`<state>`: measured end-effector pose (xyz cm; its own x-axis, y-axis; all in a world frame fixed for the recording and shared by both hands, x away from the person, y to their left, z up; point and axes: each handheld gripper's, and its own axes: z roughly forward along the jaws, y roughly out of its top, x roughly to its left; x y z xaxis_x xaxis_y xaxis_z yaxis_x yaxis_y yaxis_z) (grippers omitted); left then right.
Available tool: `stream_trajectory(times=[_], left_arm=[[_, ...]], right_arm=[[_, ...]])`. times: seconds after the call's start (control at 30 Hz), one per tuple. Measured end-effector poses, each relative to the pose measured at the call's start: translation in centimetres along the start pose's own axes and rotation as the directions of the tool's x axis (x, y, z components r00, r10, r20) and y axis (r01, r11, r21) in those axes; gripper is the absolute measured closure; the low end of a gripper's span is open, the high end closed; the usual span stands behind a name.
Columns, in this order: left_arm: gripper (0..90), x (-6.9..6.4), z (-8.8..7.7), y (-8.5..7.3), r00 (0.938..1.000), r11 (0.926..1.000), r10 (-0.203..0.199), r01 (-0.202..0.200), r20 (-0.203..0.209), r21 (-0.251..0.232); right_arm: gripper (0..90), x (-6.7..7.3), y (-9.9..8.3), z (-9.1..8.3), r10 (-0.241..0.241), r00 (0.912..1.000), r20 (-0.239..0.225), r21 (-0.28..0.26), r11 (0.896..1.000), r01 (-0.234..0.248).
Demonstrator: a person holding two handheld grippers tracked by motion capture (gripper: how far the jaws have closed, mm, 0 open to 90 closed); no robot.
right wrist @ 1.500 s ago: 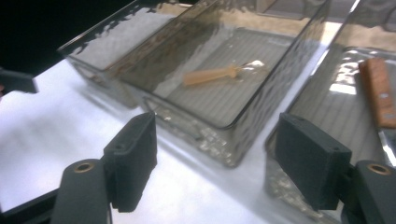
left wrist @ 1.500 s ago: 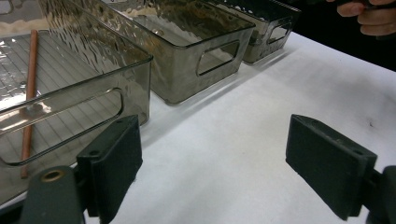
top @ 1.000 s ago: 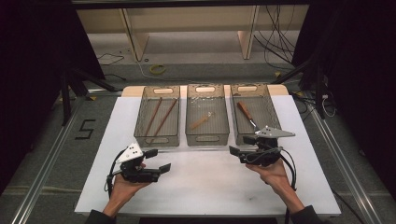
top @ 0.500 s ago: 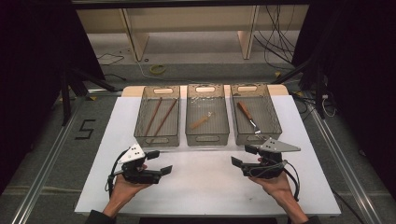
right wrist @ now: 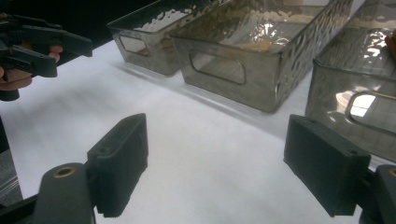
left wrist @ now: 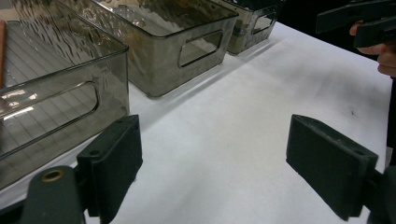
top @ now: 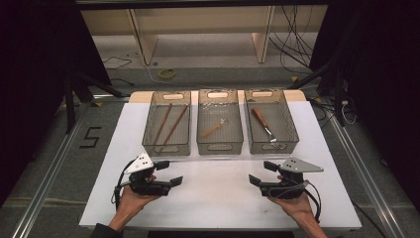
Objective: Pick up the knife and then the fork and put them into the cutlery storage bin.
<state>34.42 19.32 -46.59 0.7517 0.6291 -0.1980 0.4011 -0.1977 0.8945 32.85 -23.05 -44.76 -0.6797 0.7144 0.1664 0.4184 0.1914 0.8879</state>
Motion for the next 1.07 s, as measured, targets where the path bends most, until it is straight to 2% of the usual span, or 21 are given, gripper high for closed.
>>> stream_trajectory(times=[0.3,1.07], left_arm=[[17.7,-0.12,0.11,-0.04,1.0,1.0,0.003,-0.003,0.006,0.005],[17.7,-0.02,0.23,-0.06,1.0,1.0,-0.001,0.001,0.005,0.007]], right_arm=[[22.5,-0.04,-0.77,-0.56,0.005,0.9999,0.01,0.004,1.0,-0.005],[22.7,-0.3,-0.7,-0.73,0.006,0.9998,0.019,-0.007,1.0,-0.006]])
